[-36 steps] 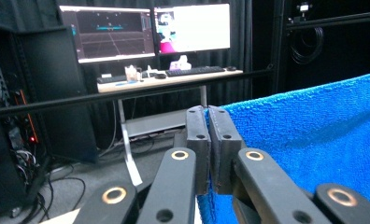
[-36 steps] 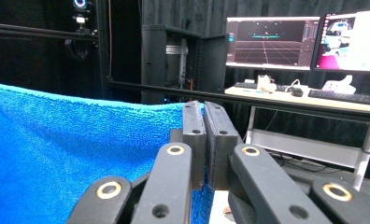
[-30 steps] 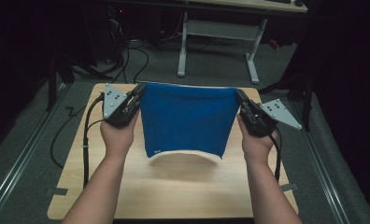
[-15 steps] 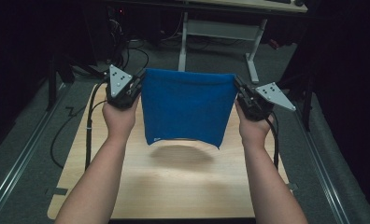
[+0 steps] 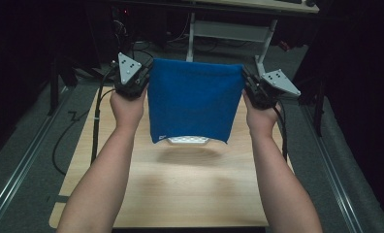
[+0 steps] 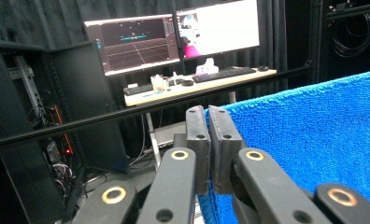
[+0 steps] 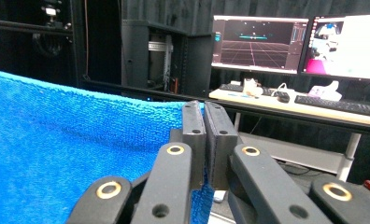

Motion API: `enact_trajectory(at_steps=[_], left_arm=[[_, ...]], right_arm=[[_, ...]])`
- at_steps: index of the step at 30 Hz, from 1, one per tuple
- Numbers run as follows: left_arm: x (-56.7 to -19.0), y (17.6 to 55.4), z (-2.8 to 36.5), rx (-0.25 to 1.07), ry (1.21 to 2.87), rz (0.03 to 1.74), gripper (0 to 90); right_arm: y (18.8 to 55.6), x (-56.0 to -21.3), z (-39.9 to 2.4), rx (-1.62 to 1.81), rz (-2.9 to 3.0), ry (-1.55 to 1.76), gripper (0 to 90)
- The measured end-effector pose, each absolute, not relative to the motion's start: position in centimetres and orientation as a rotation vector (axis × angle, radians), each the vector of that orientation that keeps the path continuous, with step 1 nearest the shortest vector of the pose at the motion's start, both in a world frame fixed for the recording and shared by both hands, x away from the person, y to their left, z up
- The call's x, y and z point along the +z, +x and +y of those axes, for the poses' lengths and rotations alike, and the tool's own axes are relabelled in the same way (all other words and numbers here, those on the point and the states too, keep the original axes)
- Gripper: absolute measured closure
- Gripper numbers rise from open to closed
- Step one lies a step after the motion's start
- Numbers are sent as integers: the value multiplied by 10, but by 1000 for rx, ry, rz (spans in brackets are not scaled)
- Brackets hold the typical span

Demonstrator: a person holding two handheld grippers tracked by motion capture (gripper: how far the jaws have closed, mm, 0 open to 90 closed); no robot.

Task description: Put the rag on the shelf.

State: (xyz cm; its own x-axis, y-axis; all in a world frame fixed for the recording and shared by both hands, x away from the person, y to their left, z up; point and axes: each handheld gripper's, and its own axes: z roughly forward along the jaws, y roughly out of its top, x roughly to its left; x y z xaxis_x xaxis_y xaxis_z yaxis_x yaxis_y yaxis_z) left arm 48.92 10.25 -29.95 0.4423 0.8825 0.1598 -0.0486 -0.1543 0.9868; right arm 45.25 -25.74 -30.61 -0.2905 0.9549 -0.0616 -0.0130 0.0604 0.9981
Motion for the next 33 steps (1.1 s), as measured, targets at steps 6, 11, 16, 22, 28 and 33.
enact_trajectory(at_steps=[6, 11, 16, 22, 28, 33], left_arm=[[-296, 502, 101, 1003, 1525, 762, 880], [-306, 516, 100, 997, 1563, 793, 880], [-331, 531, 98, 970, 1654, 825, 878], [-372, 541, 102, 886, 1713, 892, 878], [-402, 542, 102, 839, 1759, 905, 877], [-416, 542, 104, 791, 1793, 912, 876]], right_arm=[[468, -299, -257, 1346, 1457, 997, 885], [483, -300, -256, 1322, 1471, 1003, 885], [498, -314, -258, 1301, 1513, 1060, 885], [510, -340, -253, 1250, 1590, 1072, 885], [516, -371, -254, 1210, 1656, 1114, 885], [518, -390, -258, 1201, 1693, 1136, 884]])
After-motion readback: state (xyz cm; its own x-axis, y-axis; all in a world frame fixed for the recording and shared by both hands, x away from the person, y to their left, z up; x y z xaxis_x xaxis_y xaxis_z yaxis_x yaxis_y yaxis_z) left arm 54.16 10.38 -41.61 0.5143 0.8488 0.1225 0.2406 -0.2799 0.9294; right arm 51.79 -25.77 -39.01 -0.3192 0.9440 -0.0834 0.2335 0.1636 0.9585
